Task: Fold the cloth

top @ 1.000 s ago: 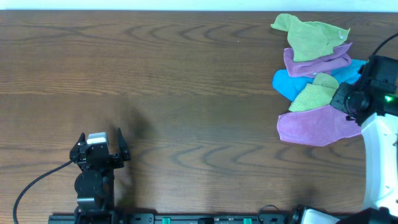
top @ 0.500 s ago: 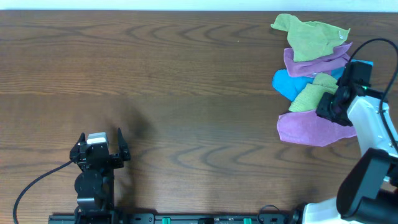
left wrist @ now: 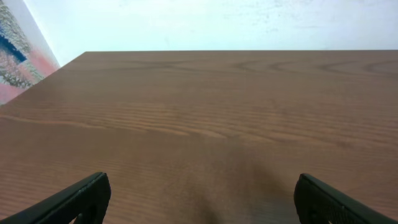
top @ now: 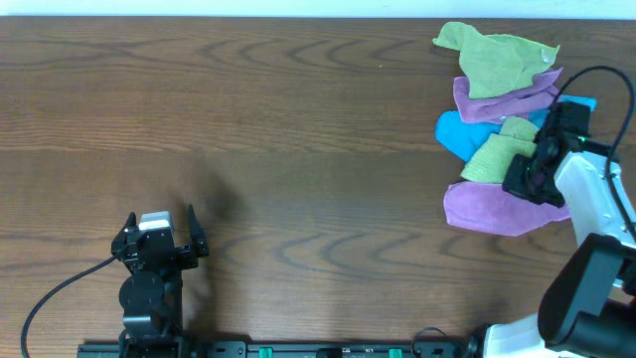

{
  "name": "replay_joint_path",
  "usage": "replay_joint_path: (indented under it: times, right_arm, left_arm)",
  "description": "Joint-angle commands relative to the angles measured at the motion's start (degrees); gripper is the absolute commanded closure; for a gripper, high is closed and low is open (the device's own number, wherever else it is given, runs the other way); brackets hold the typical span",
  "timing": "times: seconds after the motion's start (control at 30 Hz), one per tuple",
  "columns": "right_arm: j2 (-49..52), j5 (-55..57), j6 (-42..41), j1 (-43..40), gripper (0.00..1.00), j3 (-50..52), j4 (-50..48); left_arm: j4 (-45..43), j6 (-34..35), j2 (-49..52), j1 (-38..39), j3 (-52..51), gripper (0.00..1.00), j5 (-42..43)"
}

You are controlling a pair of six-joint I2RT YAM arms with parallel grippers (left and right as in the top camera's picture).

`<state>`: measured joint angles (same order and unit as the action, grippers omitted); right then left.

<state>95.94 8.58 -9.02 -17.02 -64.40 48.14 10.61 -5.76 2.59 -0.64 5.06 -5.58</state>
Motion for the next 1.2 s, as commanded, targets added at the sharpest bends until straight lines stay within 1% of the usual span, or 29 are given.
replay_joint_path:
  times: [0.0,0.17,0.27,0.4,0.57,0.7,0.87,1.03,1.17]
  right_arm:
    - [-4.5,-0.5,-1.6,-0.1,0.99,-4.8,2.8]
    - [-11.1,-0.7,-1.6,1.9,0.98,-11.8,9.3]
    - [-15.0,-4.2,-1.4,4.6,0.99,-16.2,12.5]
    - [-18.9,-10.8,-0.5,10.5,0.99,-21.1,14.0]
    - [-20.3,-16.9,-0.5,21.4,0.99,-24.5,14.1]
    - [-19.9,-19.5,-0.6,31.5,0.98,-24.6,10.9]
    - [-18.3,-19.0,0.3,42.4,0.99,-24.6,1.7]
    - [-13.5,-16.5,-0.2,46.7,0.99,-24.6,-7.5]
    - [-7.9,-16.0,-0.3,46.7,0.99,-24.6,-8.2]
  left_arm:
    - [0.6,0.6,0.0,-0.2,-1.7,0.05,-0.6]
    - [0.6,0.6,0.0,-0.2,-1.7,0.05,-0.6]
    - [0.6,0.6,0.0,-0.2,-1.7,0.04,-0.6]
    - [0.6,0.6,0.0,-0.2,-1.7,0.05,-0.6]
    - [0.6,0.6,0.0,-0.2,-1.7,0.05,-0.6]
    - [0.6,0.6,0.0,-0.2,-1.7,0.05,-0.6]
    - [0.6,0.6,0.0,-0.2,-1.7,0.05,-0.6]
    - [0.6,0.6,0.0,-0.2,-1.7,0.05,-0.6]
    - [0.6,0.6,0.0,-0.2,-1.7,0.05,-0.6]
